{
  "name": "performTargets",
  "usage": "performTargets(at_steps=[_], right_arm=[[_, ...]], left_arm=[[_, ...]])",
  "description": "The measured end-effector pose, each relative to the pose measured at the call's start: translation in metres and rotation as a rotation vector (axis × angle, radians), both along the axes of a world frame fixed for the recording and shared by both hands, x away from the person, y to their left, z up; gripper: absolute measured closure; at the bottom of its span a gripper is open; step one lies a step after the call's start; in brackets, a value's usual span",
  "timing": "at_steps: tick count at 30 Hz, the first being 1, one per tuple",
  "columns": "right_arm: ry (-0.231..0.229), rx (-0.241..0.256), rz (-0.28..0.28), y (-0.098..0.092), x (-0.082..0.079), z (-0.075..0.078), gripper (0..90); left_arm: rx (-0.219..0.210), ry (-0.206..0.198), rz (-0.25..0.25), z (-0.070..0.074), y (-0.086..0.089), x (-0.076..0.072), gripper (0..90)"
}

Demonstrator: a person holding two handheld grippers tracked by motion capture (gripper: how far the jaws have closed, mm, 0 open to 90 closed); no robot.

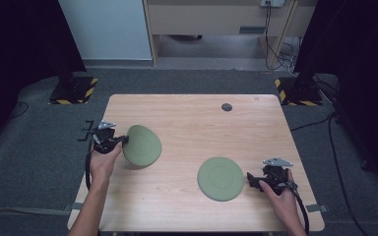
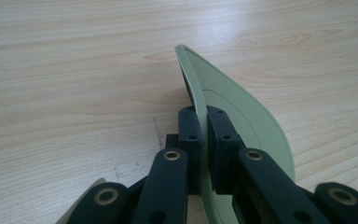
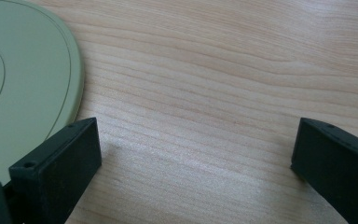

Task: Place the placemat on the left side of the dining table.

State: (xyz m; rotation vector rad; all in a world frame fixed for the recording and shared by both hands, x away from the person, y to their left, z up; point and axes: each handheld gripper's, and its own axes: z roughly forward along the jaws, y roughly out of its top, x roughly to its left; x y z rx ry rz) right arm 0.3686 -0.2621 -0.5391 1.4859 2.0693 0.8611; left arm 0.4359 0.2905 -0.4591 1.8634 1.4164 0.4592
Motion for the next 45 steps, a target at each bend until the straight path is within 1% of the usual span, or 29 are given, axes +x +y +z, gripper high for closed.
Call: performTargets(at_steps=[6,18,22,31,34,36,39,42,45], right_arm=[[0.0,-0.001,0.001,0.0,0.0,0.0,1.8],[0.0,0.0,0.001,0.0,0.0,0.0,1.8],[0.0,-0.001,0.001,0.0,0.0,0.0,1.8],[0.0,-0.001,0.001,0.0,0.0,0.0,1.7],[0.0,0.001,0.0,0.0,0.0,0.0,1.7],[0.0,0.0,0.0,0.0,0.0,0.0,1.7],[0.001,0.001,0.0,0.0,0.0,0.0,1.7],[0.0,0.001,0.0,0.0,0.0,0.0,1.7],[0.0,0.0,0.001,0.0,0.0,0.0,1.7]], left_arm=[[0.001,0.008,0.012,-0.006,0.009,-0.002,85.3],[0.02,0.015,0.031,-0.009,0.025,-0.002,85.2],[0.025,0.02,0.041,-0.013,0.03,-0.003,85.2],[0.037,0.03,0.052,-0.019,0.039,-0.003,85.0],[0.041,0.039,0.059,-0.023,0.042,-0.002,84.9],[0.034,0.049,0.07,-0.027,0.045,-0.001,84.8],[0.034,0.052,0.072,-0.03,0.046,-0.001,84.5],[0.041,0.041,0.079,-0.03,0.048,-0.001,84.4],[0.047,0.041,0.084,-0.031,0.049,0.0,84.4]])
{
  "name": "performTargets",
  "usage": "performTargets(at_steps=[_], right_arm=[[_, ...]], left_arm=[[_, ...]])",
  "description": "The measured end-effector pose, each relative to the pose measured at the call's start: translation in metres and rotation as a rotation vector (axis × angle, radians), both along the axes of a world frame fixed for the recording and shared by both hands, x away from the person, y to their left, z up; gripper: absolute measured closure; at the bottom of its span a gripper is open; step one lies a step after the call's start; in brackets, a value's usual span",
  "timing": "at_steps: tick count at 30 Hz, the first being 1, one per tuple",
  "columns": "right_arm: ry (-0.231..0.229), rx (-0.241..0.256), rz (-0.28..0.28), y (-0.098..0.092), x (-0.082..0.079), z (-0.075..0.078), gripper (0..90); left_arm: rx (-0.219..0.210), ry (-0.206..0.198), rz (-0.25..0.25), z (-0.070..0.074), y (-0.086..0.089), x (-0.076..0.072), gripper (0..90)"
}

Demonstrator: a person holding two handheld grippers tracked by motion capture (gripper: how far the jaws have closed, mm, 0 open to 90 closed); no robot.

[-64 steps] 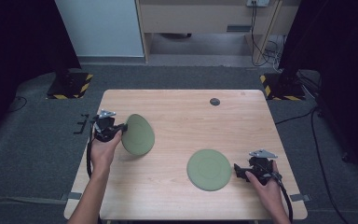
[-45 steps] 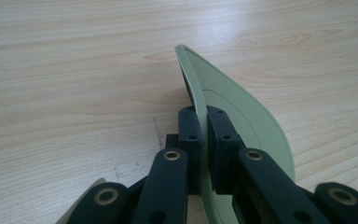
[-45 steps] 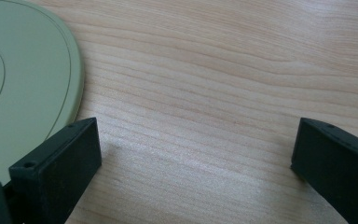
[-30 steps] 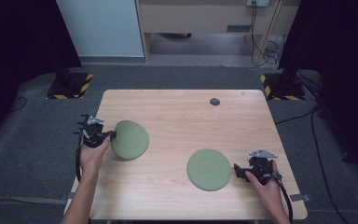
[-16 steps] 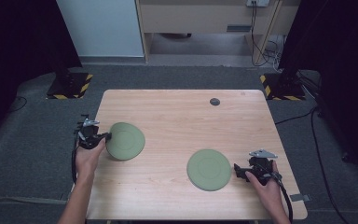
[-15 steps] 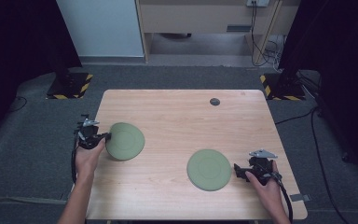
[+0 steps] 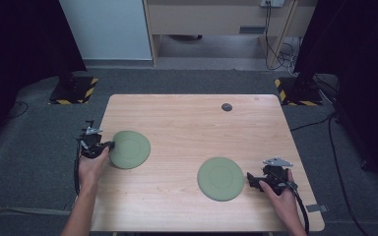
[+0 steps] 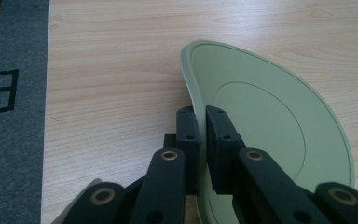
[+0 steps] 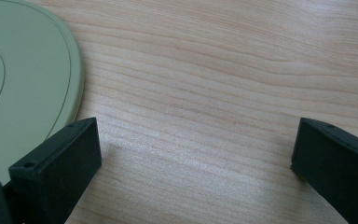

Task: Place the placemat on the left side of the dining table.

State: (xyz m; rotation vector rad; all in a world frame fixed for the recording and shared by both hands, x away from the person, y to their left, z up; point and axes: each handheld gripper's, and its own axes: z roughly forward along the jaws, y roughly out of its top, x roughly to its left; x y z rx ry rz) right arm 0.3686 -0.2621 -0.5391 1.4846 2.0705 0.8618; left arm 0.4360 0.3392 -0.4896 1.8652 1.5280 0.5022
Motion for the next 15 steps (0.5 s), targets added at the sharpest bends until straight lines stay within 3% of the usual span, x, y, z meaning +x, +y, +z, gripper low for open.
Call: performTargets(at_steps=[15], right_arm=[[0.001,0.001,-0.002,0.0001,-0.0001,0.0,1.7]], left_arm=[[0.024,0.033,-0.002,-0.0077,0.0051,0.0044,81.5]])
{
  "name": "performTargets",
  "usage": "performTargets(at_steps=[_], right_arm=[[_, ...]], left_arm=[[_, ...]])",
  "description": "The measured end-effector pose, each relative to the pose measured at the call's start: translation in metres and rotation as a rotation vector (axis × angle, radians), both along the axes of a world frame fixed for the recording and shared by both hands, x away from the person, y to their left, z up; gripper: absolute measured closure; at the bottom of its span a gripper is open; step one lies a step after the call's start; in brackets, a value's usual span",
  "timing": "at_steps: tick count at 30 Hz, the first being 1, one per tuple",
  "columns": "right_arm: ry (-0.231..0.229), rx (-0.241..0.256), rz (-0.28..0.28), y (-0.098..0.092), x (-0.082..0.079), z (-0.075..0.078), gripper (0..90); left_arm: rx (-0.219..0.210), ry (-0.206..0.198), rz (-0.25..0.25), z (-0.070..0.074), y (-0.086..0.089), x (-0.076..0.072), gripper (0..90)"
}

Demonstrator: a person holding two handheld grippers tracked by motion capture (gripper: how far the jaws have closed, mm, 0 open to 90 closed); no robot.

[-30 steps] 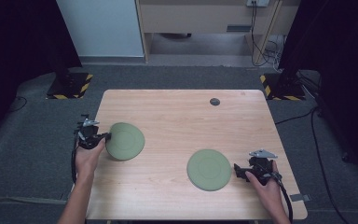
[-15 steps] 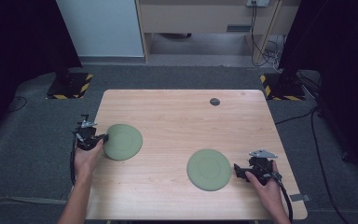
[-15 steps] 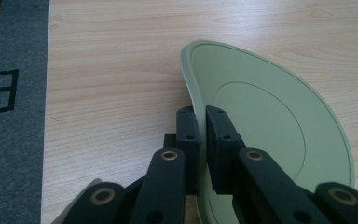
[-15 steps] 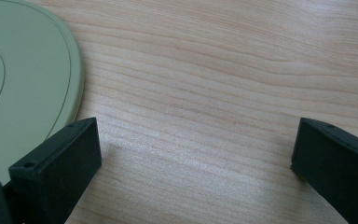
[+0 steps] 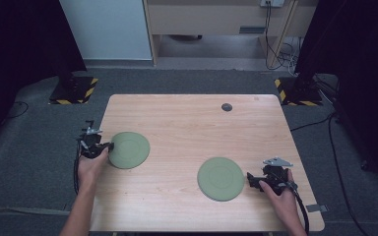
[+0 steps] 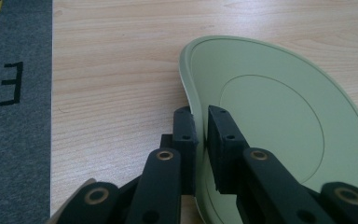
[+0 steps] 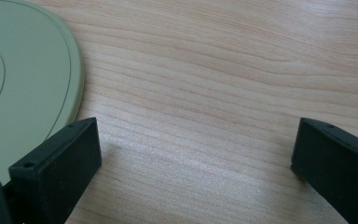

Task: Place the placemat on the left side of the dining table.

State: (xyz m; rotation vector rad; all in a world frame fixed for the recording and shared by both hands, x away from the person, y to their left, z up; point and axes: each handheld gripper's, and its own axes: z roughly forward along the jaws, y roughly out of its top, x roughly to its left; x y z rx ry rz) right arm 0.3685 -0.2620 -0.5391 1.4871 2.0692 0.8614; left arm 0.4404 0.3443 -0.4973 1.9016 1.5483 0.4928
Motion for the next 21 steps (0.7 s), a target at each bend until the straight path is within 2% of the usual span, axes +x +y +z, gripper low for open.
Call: performTargets(at_steps=[11,18,21], right_arm=[[-0.001,-0.001,0.002,-0.0001,0.0001,0.0,1.7],[-0.001,-0.001,0.001,-0.0002,0.0001,0.0,1.7],[-0.001,-0.001,0.002,-0.0001,0.0001,0.0,1.7]], left_arm=[[0.025,0.011,0.006,-0.0018,0.0012,0.0011,76.0],[0.081,0.021,0.011,-0.0028,-0.0001,0.0015,67.3],[0.078,0.02,0.002,-0.0022,0.0012,0.001,68.9]])
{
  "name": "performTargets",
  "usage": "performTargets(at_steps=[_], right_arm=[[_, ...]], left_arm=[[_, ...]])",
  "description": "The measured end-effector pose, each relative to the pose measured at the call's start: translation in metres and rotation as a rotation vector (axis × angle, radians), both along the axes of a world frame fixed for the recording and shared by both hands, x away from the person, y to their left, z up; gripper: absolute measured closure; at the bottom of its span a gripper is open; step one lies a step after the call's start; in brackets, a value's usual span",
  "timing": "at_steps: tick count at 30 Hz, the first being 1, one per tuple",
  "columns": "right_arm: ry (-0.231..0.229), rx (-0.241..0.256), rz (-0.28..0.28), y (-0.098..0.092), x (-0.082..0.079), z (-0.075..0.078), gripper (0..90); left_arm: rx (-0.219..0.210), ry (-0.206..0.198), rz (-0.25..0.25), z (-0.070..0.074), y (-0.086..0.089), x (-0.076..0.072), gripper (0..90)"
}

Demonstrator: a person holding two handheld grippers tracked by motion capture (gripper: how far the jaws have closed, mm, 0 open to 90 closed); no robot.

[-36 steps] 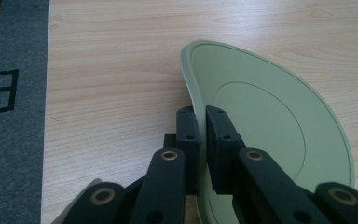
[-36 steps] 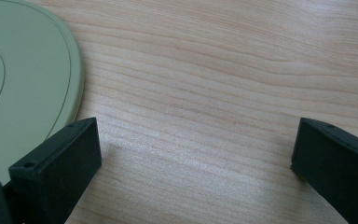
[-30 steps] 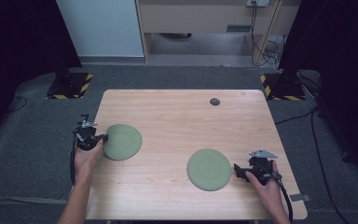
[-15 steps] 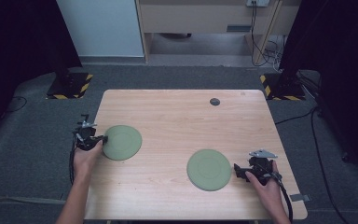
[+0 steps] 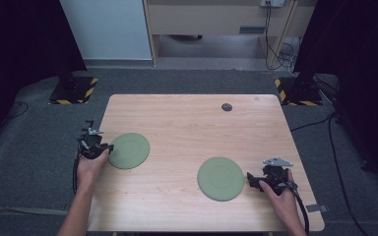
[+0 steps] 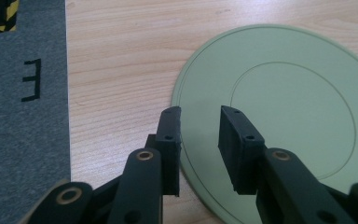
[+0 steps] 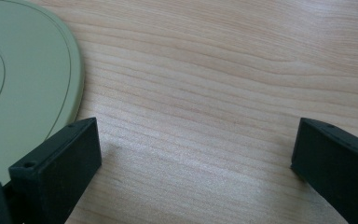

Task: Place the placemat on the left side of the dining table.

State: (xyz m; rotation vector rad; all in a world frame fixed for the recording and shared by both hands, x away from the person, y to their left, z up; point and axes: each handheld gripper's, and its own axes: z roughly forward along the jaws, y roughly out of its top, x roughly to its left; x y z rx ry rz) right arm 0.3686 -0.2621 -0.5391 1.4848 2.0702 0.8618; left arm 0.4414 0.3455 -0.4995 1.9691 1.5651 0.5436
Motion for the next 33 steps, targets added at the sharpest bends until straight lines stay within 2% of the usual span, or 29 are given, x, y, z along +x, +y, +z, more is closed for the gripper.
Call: performTargets(at_steps=[13,15,19,24,26,30,33], right_arm=[[0.001,0.0,-0.002,0.0,0.0,0.0,1.7],[0.0,0.0,0.0,0.0,0.0,0.0,1.7],[0.001,0.001,-0.002,0.0,0.0,0.0,1.7],[0.001,0.0,-0.001,0.0,0.0,0.0,1.7],[0.001,0.0,-0.002,0.0,0.0,0.0,1.7],[0.001,0.0,-0.002,0.0,0.0,0.0,1.7],[0.0,0.0,-0.001,0.0,0.0,0.0,1.7]], left_arm=[[0.012,-0.023,-0.012,0.008,-0.005,0.001,61.4],[0.011,-0.027,-0.01,0.008,-0.007,0.002,57.1],[0.0,-0.034,-0.007,0.009,-0.011,0.003,43.1],[-0.056,-0.039,-0.021,0.012,-0.022,0.005,19.4],[-0.071,-0.019,-0.016,0.012,-0.03,0.005,11.3],[-0.082,-0.016,-0.004,0.015,-0.048,0.004,5.8],[-0.109,-0.005,-0.028,0.014,-0.061,0.004,4.4]])
